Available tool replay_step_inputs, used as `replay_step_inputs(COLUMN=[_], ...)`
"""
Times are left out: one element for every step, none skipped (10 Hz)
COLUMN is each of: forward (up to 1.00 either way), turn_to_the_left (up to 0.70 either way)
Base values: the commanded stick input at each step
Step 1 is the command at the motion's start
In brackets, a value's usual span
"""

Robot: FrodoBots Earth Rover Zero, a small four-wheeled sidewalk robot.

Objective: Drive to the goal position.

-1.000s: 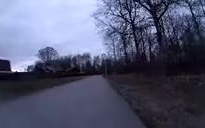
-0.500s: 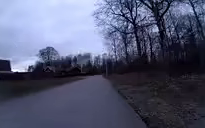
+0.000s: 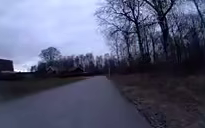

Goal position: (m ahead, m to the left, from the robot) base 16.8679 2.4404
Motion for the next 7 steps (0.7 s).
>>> replay_step_inputs(forward=[0.70, 0.70, 0.70, 0.70, 0.70, 0.70, 0.70], turn_to_the_left=[0.00, 0.00, 0.00, 0.00, 0.00, 0.13, 0.34])
